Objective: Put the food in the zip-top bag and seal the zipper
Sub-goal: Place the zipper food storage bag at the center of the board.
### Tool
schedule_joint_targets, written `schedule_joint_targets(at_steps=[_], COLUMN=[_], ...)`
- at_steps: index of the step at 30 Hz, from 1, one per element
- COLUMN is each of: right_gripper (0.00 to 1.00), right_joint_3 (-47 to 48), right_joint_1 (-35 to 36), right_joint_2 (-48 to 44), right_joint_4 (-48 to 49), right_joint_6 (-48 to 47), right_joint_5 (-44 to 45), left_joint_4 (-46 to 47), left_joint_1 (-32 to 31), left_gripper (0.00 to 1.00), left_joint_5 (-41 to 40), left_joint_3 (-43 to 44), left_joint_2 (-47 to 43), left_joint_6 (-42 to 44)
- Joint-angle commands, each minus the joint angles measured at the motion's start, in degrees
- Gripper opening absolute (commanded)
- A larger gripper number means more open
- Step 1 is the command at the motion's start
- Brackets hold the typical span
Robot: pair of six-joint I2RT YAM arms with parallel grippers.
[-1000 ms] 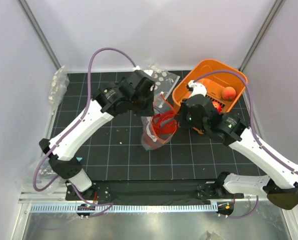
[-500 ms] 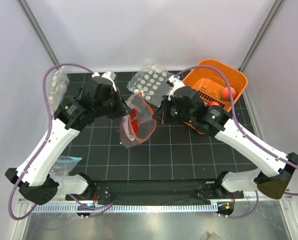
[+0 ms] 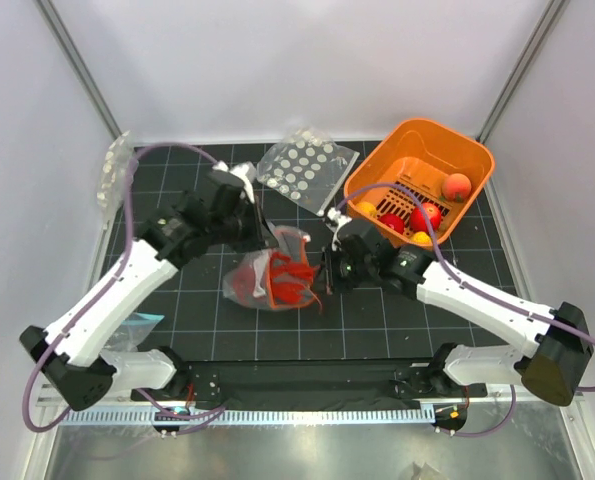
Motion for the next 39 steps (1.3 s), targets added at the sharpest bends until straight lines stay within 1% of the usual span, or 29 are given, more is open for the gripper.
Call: schedule_joint_targets(at_steps=[1, 2, 4, 8, 9, 10, 12, 16, 17, 18, 19, 20, 22, 23, 24, 25, 26, 28, 29, 30, 31, 32, 35, 37, 38, 39], right_gripper=[0.01, 0.01, 0.01, 0.01, 0.06, 0.14, 0.23, 0.27, 0.30, 0.39, 0.45, 0.54, 0.66, 0.72, 0.73, 0.73, 0.73, 0.73, 0.73, 0.73, 0.73, 0.73, 0.72, 0.71, 0.70, 0.70], right_joint_3=[-5.3, -6.5, -7.2, -8.7, -8.8, -8.8, -9.2, -10.6, -11.0, -11.3, -12.0, -12.4, -13.4, -13.6, -13.7, -13.8, -14.2, -15.8, -16.3, -16.8, -17.7, -18.0, -18.4, -19.0, -19.3, -19.7], right_joint_1=[0.2, 0.3, 0.2, 0.2, 0.2, 0.2, 0.2, 0.2, 0.1, 0.1, 0.1, 0.1, 0.1, 0.1, 0.2, 0.1, 0.2, -0.1, -0.1, -0.2, -0.3, -0.4, -0.8, -0.8, -0.8, -0.8], right_joint_2=[-3.3, -4.1, -5.2, -6.8, -6.8, -6.8, -6.5, -7.1, -7.3, -7.7, -8.5, -9.1, -10.7, -11.2, -11.4, -12.6, -13.3, -16.2, -17.1, -18.0, -19.3, -19.7, -19.4, -18.7, -18.0, -17.6], right_joint_4=[4.3, 3.5, 3.0, 2.4, 1.5, 0.8, -1.1, -3.0, -3.8, -4.2, -4.5, -4.7, -5.8, -6.6, -7.7, -9.6, -10.1, -10.3, -9.9, -9.4, -8.5, -8.3, -7.6, -5.6, -4.5, -3.7], right_joint_6=[1.1, 0.6, -0.5, -1.8, -2.2, -2.5, -4.1, -5.5, -5.5, -5.5, -5.6, -6.0, -6.4, -6.9, -7.5, -7.6, -7.7, -7.5, -7.2, -6.9, -6.0, -5.5, -5.1, -6.4, -6.9, -7.1], right_joint_5=[-0.2, 0.5, 1.8, 2.1, 2.3, 2.5, 2.7, 3.8, 4.1, 4.9, 4.9, 5.1, 5.6, 5.8, 7.3, 8.1, 8.7, 10.8, 11.0, 10.8, 11.2, 11.5, 11.5, 10.0, 7.3, 7.0], left_joint_4=[12.0, 14.6, 16.3, 17.9, 18.1, 18.5, 18.8, 20.7, 21.1, 21.5, 22.2, 22.3, 22.3, 22.3, 22.4, 22.4, 22.5, 22.9, 22.9, 22.9, 22.9, 22.8, 21.5, 19.3, 17.3, 16.5], left_joint_1=[-2.3, -2.9, -5.0, -7.6, -8.5, -9.0, -9.8, -10.5, -10.5, -10.5, -10.6, -11.0, -11.6, -12.6, -13.0, -13.4, -14.7, -16.3, -16.7, -17.0, -17.5, -17.6, -17.7, -17.7, -17.7, -17.7], left_gripper=[0.00, 0.00, 0.00, 0.00, 0.00, 0.00, 0.00, 0.00, 0.00, 0.00, 0.00, 0.01, 0.01, 0.02, 0.07, 0.14, 0.28, 0.43, 0.55, 0.59, 0.66, 0.69, 0.70, 0.70, 0.70, 0.72], left_joint_5=[5.4, 5.2, 4.4, 4.5, 4.4, 4.3, 3.5, 2.9, 3.1, 3.3, 3.9, 4.4, 4.4, 3.7, 3.2, 2.9, 1.9, 1.4, 1.2, 1.1, 1.0, 0.8, -0.1, -2.9, -3.2, -6.2], left_joint_3=[-9.2, -10.7, -11.6, -12.8, -13.2, -13.4, -13.9, -14.8, -15.4, -15.7, -15.9, -16.3, -16.7, -17.2, -17.4, -17.5, -17.6, -17.4, -17.4, -17.1, -16.9, -16.7, -15.9, -15.9, -16.1, -16.6], left_joint_2=[-0.4, -0.4, 0.4, 2.8, 3.2, 3.6, 4.8, 5.9, 6.1, 6.3, 6.7, 7.6, 8.6, 9.2, 9.6, 9.8, 10.4, 10.8, 11.2, 11.8, 12.0, 12.2, 11.9, 10.4, 9.4, 8.4], left_joint_6=[-2.3, -2.6, -2.7, -2.6, -2.7, -2.8, -3.1, -4.1, -4.3, -4.5, -4.6, -4.5, -4.5, -4.5, -4.5, -4.6, -4.6, -4.5, -4.4, -4.4, -4.4, -4.4, -4.5, -5.5, -6.0, -6.7])
